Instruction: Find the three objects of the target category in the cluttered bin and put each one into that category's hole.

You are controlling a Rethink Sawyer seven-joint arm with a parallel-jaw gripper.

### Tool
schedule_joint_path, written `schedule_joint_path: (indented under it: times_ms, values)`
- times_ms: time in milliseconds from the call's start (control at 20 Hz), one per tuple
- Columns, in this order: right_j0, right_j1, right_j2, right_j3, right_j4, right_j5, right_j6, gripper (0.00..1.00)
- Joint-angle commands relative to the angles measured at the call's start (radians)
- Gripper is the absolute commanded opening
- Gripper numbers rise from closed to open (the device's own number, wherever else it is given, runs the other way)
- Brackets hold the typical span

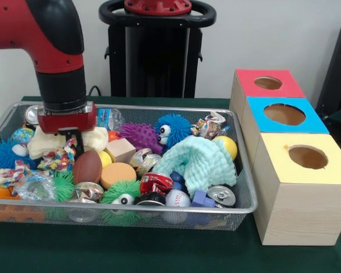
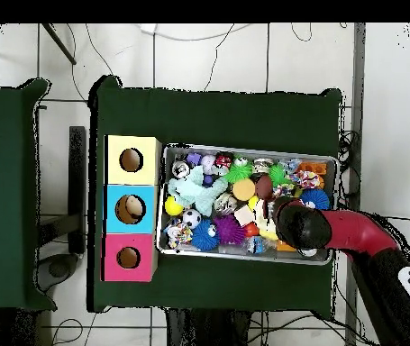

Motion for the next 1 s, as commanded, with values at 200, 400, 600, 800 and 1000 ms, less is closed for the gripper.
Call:
schedule_joint_path:
  times_ms: [200, 400, 600, 800, 1000]
  values:
    - [0.014, -0.035, 0.078, 0.088, 0.010, 0.062, -0.087, 1.00]
    - [0.033, -0.085, 0.071, 0.102, 0.027, 0.114, -0.092, 1.00]
    - [0.037, -0.127, 0.071, 0.120, 0.052, 0.135, -0.081, 1.00]
    - [0.035, -0.122, 0.062, 0.122, 0.045, 0.129, -0.084, 1.00]
    - [-0.006, -0.177, 0.060, 0.186, 0.057, 0.131, -0.090, 1.00]
